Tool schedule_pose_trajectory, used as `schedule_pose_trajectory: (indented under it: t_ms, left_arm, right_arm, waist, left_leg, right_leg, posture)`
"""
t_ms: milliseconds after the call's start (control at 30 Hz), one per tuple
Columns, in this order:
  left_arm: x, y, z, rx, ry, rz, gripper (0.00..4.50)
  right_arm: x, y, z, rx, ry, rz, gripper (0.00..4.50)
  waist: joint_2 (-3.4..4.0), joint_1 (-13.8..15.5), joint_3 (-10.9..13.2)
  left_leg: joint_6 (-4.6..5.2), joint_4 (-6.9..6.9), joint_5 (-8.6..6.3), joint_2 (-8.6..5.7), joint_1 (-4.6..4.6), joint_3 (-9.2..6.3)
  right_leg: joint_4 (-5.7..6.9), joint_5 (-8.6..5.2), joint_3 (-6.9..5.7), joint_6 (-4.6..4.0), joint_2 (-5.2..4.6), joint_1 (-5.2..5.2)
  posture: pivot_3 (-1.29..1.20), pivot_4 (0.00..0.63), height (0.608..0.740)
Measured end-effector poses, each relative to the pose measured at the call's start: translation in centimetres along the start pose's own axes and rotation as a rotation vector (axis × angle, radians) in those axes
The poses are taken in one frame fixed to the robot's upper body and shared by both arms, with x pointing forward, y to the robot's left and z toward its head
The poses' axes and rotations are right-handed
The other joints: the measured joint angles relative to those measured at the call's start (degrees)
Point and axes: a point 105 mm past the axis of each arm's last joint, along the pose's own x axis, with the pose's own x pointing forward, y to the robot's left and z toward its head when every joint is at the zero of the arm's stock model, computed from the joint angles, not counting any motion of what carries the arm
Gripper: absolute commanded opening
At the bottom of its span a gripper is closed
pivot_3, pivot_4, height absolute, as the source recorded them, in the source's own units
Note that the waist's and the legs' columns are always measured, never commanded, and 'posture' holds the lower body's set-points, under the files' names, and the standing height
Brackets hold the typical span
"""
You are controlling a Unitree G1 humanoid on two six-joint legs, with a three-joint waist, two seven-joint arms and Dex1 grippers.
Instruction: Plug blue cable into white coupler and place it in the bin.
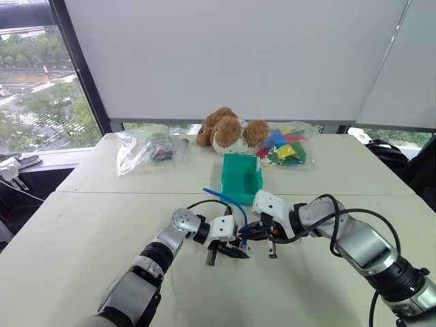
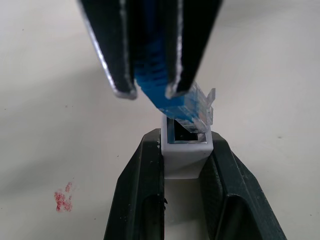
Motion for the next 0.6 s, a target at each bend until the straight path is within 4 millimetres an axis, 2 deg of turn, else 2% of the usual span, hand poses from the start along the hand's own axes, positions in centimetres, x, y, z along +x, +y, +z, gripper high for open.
schedule_pose_trajectory:
  t_ms: [600]
  left_arm:
    - [0.01,0.00,0.01,0.000,0.000,0.000,0.36]
  right_arm:
    - [-0.02,0.03,0.31,0.023,-0.021,0.009,0.00]
  waist:
    - [0.00,0.01,0.00]
  left_leg:
    - [0.00,0.00,0.00,0.00,0.00,0.00]
  right_leg:
    - [0.00,0.00,0.00,0.00,-0.01,0.00]
  posture:
    - [0.00,0.150,0.740]
